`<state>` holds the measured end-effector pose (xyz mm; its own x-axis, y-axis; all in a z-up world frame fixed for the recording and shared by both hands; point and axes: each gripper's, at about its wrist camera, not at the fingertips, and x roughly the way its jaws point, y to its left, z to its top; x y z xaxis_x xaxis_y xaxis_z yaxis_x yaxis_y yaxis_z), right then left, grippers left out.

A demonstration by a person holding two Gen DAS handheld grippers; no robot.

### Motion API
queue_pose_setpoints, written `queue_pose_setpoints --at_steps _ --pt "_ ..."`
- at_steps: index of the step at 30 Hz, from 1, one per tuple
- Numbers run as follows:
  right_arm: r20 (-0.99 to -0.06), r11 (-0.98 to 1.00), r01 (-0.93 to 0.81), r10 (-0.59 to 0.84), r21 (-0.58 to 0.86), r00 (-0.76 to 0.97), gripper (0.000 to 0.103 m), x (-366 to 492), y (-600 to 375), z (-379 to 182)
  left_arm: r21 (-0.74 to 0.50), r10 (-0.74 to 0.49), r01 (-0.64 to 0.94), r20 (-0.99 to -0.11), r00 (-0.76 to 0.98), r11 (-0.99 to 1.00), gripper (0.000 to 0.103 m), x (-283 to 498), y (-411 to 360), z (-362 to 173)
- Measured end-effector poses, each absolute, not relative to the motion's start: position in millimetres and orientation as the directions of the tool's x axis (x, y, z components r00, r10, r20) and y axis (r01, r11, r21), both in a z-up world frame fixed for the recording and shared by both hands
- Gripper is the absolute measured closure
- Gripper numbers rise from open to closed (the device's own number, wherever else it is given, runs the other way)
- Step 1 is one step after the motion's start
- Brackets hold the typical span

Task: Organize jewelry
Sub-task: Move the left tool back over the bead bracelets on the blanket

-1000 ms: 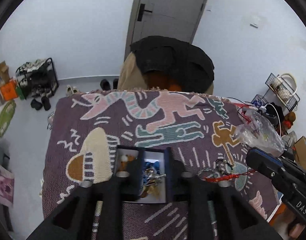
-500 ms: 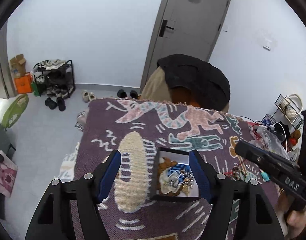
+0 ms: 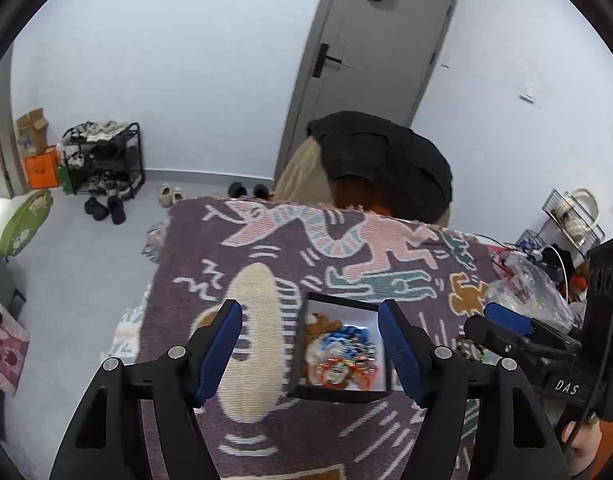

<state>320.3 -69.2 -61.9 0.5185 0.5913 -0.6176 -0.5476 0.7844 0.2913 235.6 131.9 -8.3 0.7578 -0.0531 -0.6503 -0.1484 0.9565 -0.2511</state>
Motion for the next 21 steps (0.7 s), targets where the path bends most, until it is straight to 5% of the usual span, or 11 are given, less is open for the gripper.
queue_pose_setpoints --at_steps 6,11,21 --pt "-0.607 0.807 -0.489 0.579 0.331 0.544 0.019 320 -117 -67 -0.234 -0.079 -0.098 -0.647 0.759 0.967 0.028 242 97 -11" --pt "-0.586 0.821 -0.436 0.57 0.369 0.577 0.019 312 -159 -72 -0.214 -0.083 -0.073 -0.64 0.764 0.974 0.016 247 69 -14" --pt "-0.551 0.815 -0.328 0.569 0.477 0.611 0.019 302 -233 -94 -0.205 -0.146 0.012 -0.653 0.743 0.979 0.013 257 13 -21"
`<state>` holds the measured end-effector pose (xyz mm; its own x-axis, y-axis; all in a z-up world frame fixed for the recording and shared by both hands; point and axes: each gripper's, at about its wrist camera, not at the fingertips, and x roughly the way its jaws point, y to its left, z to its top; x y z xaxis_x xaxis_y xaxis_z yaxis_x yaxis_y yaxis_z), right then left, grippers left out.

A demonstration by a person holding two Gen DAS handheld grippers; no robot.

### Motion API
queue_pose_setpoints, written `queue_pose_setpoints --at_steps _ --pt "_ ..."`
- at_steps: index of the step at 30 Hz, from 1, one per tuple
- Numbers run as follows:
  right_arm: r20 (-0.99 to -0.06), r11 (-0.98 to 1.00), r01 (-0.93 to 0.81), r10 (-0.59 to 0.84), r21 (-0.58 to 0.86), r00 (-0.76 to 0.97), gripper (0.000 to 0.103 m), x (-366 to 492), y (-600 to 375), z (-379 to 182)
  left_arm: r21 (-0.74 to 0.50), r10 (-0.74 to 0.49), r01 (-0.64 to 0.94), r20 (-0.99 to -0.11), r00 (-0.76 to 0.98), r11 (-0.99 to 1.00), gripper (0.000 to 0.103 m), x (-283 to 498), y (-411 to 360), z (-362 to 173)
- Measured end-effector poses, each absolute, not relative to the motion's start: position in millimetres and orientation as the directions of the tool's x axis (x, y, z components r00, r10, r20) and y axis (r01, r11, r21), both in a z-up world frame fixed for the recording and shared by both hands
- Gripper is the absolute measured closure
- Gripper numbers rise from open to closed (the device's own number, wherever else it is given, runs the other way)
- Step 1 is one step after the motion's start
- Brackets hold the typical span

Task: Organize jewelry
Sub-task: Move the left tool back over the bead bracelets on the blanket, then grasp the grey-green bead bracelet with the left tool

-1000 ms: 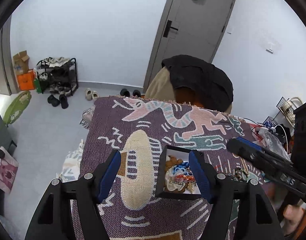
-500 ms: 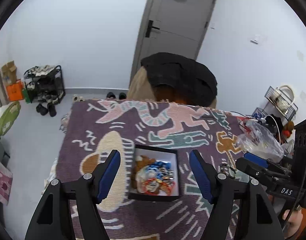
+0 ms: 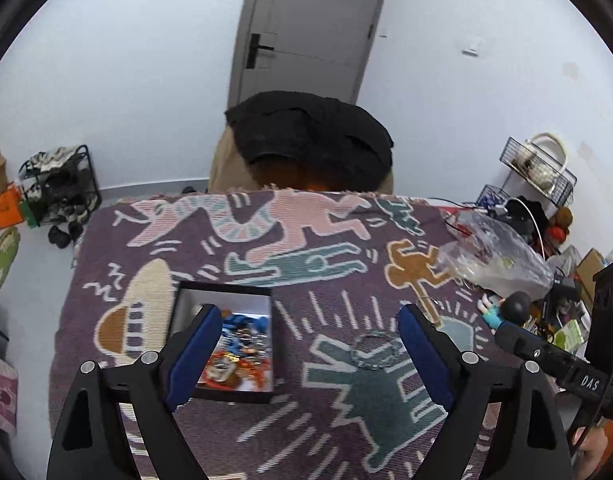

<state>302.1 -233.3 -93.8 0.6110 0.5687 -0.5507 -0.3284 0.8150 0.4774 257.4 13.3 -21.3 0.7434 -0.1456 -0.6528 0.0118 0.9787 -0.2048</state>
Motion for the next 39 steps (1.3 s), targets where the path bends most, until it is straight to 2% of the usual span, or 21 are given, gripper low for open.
queue_pose_setpoints --at_steps 8,12,16,19,21,23,27,30,34,37,39 --pt "-0.556 0.829 -0.239 0.525 0.506 0.644 0.02 304 -273 -122 -0.174 -0.18 0.083 -0.673 0.718 0.981 0.014 266 -31 -35" --pt "-0.573 0.829 -0.211 0.519 0.518 0.634 0.031 307 -286 -135 -0.184 -0.208 0.109 -0.698 0.685 0.977 0.026 275 -49 -47" --pt "-0.581 0.824 -0.175 0.514 0.538 0.631 0.032 309 -300 -146 -0.171 -0.208 0.12 -0.738 0.642 0.978 0.027 288 -66 -64" --pt "-0.586 0.822 -0.151 0.508 0.549 0.631 0.039 312 -312 -154 -0.153 -0.199 0.127 -0.757 0.622 0.98 0.027 297 -75 -77" --pt "-0.594 0.822 -0.139 0.506 0.553 0.626 0.041 313 -317 -159 -0.147 -0.187 0.117 -0.773 0.606 0.982 0.034 306 -78 -89" --pt "-0.598 0.821 -0.132 0.504 0.555 0.623 0.041 313 -321 -162 -0.142 -0.174 0.1 -0.794 0.582 0.985 0.053 313 -78 -100" --pt "-0.604 0.82 -0.121 0.503 0.559 0.618 0.043 318 -328 -168 -0.129 -0.145 0.068 -0.835 0.531 0.989 0.056 327 -77 -124" --pt "-0.613 0.821 -0.122 0.506 0.557 0.607 0.053 326 -327 -172 -0.127 -0.136 0.051 -0.856 0.499 0.991 0.062 334 -75 -138" --pt "-0.643 0.834 -0.123 0.5 0.538 0.58 0.055 344 -319 -178 -0.118 -0.119 0.032 -0.873 0.472 0.992 0.067 340 -73 -150" --pt "-0.671 0.852 -0.131 0.486 0.507 0.56 0.058 356 -308 -180 -0.107 -0.102 0.017 -0.882 0.46 0.994 0.082 343 -71 -157" --pt "-0.691 0.87 -0.145 0.467 0.472 0.552 0.058 362 -299 -178 -0.092 -0.09 0.018 -0.88 0.466 0.996 0.088 343 -71 -157"
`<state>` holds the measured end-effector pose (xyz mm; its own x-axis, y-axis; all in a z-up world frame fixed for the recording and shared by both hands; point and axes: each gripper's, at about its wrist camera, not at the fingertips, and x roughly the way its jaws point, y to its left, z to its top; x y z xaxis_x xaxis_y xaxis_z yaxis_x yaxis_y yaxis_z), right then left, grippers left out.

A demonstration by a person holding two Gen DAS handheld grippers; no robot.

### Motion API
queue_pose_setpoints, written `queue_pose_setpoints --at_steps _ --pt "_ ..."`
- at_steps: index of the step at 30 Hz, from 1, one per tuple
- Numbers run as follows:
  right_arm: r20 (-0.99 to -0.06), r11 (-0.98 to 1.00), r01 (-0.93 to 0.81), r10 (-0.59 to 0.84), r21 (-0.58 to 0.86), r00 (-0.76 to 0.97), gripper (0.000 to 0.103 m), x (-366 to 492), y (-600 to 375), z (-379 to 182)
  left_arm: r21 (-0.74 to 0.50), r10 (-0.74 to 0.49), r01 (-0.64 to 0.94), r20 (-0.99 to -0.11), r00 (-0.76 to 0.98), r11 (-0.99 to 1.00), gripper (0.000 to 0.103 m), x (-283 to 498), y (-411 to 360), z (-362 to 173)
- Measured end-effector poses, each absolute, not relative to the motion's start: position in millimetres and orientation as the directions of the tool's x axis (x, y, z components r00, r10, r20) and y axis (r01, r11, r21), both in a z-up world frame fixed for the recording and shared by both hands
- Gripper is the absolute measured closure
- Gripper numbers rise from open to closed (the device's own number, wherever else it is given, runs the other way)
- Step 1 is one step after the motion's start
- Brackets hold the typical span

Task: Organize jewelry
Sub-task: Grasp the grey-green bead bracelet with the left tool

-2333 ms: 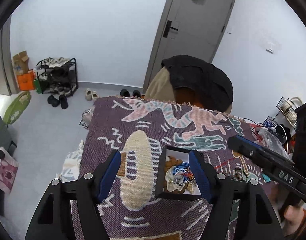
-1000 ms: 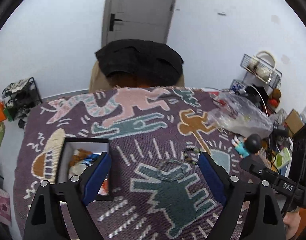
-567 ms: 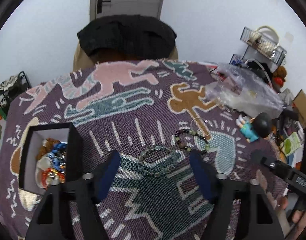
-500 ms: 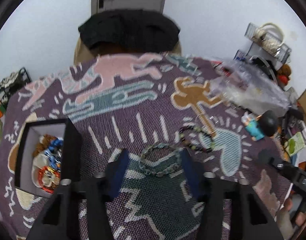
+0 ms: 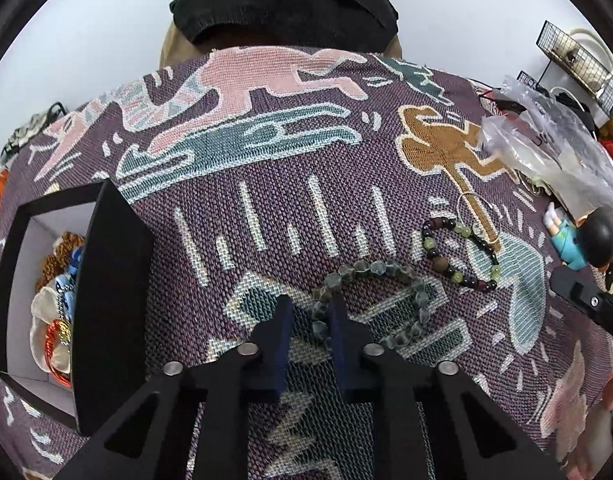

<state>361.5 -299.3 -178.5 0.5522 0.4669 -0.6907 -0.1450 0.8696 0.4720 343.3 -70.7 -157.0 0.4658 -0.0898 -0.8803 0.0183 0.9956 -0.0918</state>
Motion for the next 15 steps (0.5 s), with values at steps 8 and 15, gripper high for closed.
queue_pose_setpoints --at_steps 8,15 --pt "-0.761 0.909 -0.195 0.415 0.368 0.498 0.067 390 -262 -180 -0.099 -0.1 0.029 -0.865 0.491 0.995 0.094 339 -66 -148" --pt "-0.813 0.953 -0.187 0.3 0.237 0.5 0.078 400 -241 -192 -0.112 -0.109 0.026 -0.835 0.54 0.993 0.094 330 -55 -122"
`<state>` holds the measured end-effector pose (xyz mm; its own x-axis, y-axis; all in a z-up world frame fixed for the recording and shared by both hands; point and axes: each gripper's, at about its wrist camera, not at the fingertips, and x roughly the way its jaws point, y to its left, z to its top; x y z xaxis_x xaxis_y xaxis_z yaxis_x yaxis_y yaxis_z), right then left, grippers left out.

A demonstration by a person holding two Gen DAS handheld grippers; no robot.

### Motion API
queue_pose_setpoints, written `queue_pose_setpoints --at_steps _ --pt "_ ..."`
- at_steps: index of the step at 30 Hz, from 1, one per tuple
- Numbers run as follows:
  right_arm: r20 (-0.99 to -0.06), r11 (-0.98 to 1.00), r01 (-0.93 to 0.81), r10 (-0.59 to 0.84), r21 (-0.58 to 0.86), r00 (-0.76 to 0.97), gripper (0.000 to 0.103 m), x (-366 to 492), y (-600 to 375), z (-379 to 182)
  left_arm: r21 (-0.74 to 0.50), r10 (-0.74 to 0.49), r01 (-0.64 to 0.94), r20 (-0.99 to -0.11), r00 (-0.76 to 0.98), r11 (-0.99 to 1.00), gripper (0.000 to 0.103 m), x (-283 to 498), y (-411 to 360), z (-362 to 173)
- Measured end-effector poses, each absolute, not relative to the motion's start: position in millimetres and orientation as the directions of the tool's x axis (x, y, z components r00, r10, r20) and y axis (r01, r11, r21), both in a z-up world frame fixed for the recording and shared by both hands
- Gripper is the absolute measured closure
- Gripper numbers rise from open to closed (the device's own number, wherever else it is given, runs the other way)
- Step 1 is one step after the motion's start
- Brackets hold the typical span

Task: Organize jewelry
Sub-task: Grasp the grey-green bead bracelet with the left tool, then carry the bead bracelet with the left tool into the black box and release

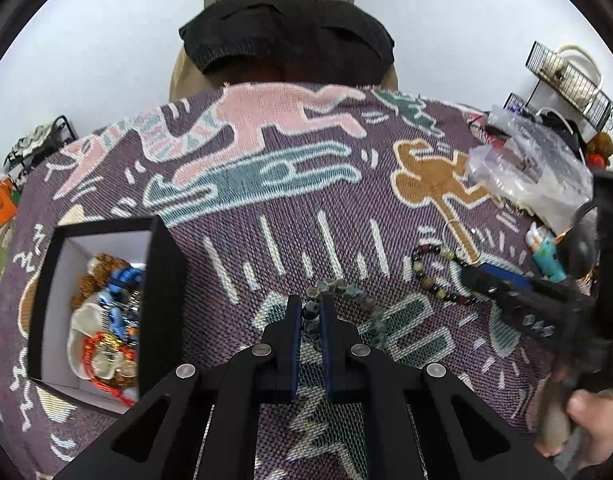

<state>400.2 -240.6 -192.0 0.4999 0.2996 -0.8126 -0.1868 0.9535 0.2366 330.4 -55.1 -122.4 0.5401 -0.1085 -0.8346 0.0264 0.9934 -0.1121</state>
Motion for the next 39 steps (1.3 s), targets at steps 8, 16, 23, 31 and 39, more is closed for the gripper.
queue_pose_setpoints --at_steps 8,16,23,31,39 --pt "-0.821 0.98 -0.2 0.129 0.018 0.557 0.094 385 -221 -193 -0.12 -0.115 0.028 -0.812 0.573 0.992 0.094 320 -51 -104" --pt "-0.791 0.974 -0.226 0.162 0.03 0.591 0.095 368 -224 -181 -0.117 -0.11 0.029 -0.784 0.611 0.993 0.094 312 -45 -82" --pt "-0.72 0.967 -0.243 0.219 0.071 0.659 0.095 355 -222 -135 -0.125 -0.093 -0.003 -0.749 0.656 0.992 0.094 301 -22 -57" --pt "-0.663 0.956 -0.283 0.258 0.072 0.703 0.095 343 -204 -97 -0.13 -0.068 -0.038 -0.719 0.692 0.991 0.094 289 4 -36" --pt "-0.629 0.942 -0.327 0.295 0.068 0.719 0.095 329 -178 -76 -0.156 -0.047 -0.089 -0.703 0.71 0.984 0.094 281 40 -32"
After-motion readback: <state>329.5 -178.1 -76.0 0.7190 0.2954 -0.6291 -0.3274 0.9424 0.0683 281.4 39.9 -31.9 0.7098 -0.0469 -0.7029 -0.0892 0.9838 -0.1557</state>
